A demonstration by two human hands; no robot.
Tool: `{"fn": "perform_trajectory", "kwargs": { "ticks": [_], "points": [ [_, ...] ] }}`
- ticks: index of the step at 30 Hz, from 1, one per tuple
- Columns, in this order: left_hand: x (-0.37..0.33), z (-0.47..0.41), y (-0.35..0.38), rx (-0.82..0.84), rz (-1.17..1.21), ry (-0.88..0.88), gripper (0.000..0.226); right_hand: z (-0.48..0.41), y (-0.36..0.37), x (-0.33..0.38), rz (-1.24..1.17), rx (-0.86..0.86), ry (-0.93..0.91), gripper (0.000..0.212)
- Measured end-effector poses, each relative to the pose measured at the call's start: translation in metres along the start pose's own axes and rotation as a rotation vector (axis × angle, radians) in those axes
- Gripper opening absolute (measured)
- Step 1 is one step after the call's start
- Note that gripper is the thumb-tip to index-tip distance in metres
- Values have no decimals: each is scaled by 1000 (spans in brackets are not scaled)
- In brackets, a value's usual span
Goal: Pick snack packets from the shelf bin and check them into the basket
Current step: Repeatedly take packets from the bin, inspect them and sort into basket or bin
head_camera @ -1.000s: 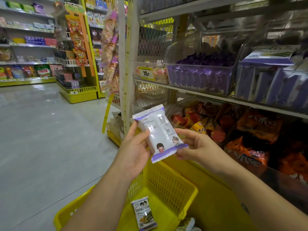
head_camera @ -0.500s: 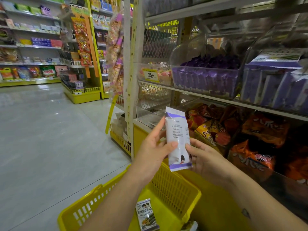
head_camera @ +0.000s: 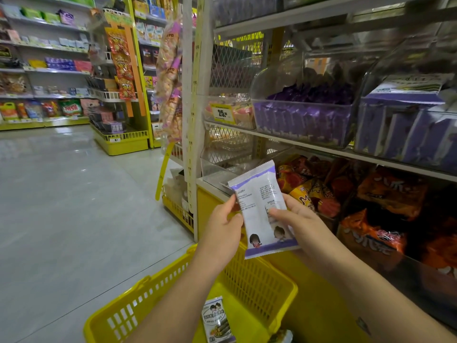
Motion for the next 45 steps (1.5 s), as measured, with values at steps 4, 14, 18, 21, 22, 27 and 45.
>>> {"fn": "perform_trajectory", "kwargs": {
  "ticks": [4, 14, 18, 21, 22, 27, 45],
  "points": [
    [-5, 8, 2, 209, 70, -7, 35, -1, 7, 4, -18, 45, -34, 33],
    [1, 8, 6, 193, 93, -11, 103, 4, 17, 4, 93, 105, -86, 39],
    [8, 2, 0, 158, 241, -24, 62, 5, 18, 4, 167, 81, -101, 41],
    [11, 0, -4, 94, 371, -103, 41, 5, 20, 5, 190, 85, -100, 42],
    [11, -1, -5, 72, 383, -119, 37, 5, 20, 6, 185, 84, -98, 43],
    [11, 0, -5, 50, 371, -162, 28, 6, 22, 5, 218, 86, -96, 43],
    [-101, -13, 36, 282, 752, -31, 33, 36, -21, 117, 655, -10, -226, 49]
  ]
}}
Point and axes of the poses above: each hand's wrist, its own z-axis away from the middle knuckle, its own y-axis out of the palm, x = y × z, the point moved 2 cm from there along -z, towards the middle knuckle, and after that the axes turned 1 degree about z, right-handed, at the moved point
